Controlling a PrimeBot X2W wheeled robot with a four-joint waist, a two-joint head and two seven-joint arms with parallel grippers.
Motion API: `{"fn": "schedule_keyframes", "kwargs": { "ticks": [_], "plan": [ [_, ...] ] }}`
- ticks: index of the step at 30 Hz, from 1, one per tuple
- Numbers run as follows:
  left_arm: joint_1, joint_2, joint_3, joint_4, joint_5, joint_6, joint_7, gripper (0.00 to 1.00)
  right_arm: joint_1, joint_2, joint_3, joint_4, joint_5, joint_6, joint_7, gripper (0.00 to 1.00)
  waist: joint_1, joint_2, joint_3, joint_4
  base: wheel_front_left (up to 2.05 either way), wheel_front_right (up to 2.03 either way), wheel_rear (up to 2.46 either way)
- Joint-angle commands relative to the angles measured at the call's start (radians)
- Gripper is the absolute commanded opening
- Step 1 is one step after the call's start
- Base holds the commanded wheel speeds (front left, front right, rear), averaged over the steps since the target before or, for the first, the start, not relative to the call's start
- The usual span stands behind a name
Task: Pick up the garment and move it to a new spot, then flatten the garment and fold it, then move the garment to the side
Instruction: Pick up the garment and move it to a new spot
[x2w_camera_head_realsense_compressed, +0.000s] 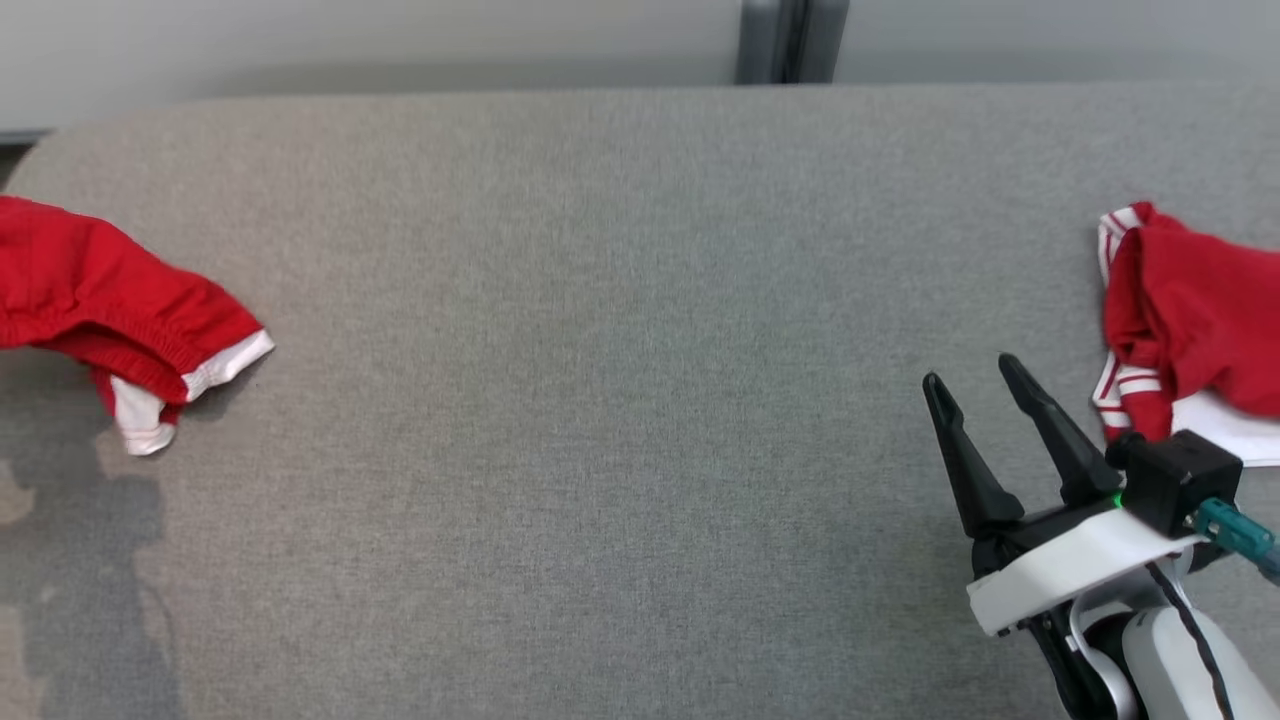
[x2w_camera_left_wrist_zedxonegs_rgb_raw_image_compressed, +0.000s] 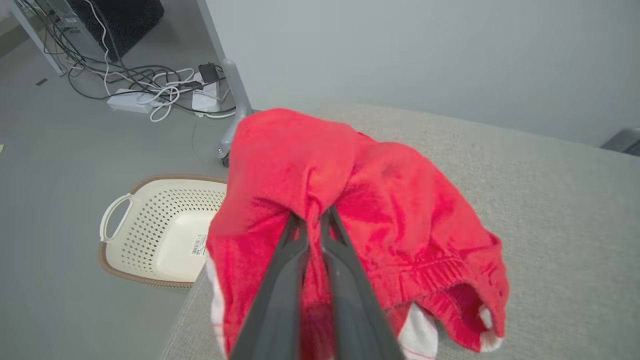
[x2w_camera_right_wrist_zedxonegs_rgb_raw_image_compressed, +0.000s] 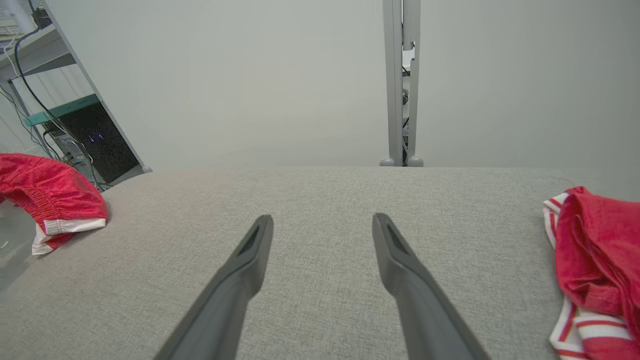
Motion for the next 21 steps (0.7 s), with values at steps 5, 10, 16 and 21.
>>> {"fn": "schedule_keyframes", "kwargs": {
  "ticks": [5, 10, 16, 21],
  "plan": [
    [-0.01, -0.014, -0.041, -0.115, 0.018, -0.024, 0.025, 0.0, 0.049, 0.009, -0.011, 0.024, 0.024, 0.0, -0.014, 1.0, 0.0, 0.0, -0.107, -0.041, 0.0, 0.0, 0.0],
    [0.045, -0.036, -0.07, -0.28, 0.022, -0.001, 0.082, 0.0, 0.071, 0.019, -0.021, 0.029, 0.031, 0.0, -0.017, 1.0, 0.0, 0.0, -0.135, -0.092, 0.0, 0.0, 0.0],
    [0.178, -0.096, -0.106, -0.536, 0.006, 0.067, 0.155, 0.0, 0.09, 0.022, -0.028, 0.035, 0.037, 0.0, -0.017, 1.0, 0.0, 0.0, -0.157, -0.167, 0.0, 0.0, 0.0],
    [0.299, -0.168, -0.158, -0.733, -0.003, 0.121, 0.2, 0.0, 0.102, 0.019, -0.037, 0.031, 0.04, 0.0, -0.013, 1.0, 0.0, 0.0, -0.161, -0.227, 0.0, 0.0, 0.0]
  ]
}}
